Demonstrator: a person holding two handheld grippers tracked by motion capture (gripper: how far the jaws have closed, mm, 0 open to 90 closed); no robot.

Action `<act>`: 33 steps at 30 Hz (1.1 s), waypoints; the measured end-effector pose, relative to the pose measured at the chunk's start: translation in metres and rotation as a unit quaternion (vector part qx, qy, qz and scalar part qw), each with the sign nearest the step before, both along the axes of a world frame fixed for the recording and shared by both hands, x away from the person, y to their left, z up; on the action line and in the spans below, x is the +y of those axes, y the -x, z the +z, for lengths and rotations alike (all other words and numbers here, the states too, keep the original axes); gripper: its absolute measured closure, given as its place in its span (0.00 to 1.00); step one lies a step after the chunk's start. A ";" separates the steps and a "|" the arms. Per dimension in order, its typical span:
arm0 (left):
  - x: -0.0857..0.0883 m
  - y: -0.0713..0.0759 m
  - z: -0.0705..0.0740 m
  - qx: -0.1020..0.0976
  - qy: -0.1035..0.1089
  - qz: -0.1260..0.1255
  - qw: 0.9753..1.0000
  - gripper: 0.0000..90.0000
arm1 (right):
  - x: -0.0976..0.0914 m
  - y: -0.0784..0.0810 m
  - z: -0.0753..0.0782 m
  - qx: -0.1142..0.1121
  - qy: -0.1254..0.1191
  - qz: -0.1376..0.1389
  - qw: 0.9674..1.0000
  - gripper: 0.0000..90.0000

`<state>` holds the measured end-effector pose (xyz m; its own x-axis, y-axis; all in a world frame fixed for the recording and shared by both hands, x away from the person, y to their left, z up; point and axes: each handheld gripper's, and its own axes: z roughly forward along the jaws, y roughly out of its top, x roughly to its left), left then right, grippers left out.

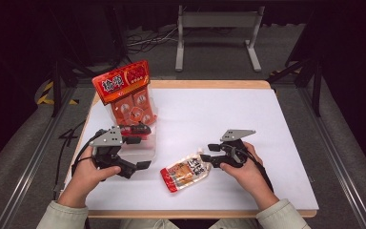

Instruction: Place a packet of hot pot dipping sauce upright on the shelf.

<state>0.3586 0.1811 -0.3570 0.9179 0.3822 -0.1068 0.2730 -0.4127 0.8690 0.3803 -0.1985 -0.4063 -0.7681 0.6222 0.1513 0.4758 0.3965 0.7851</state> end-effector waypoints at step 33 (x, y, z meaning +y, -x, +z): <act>-0.004 -0.003 -0.008 0.009 -0.011 -0.012 1.000 0.12 | 0.007 0.001 -0.033 0.055 0.057 0.003 0.997 0.46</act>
<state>0.3611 0.1771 -0.3652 0.9245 0.3633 -0.1151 0.2787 -0.4386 0.8544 0.3792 -0.1911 -0.4390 -0.7539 0.6362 0.1640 0.5546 0.4824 0.6780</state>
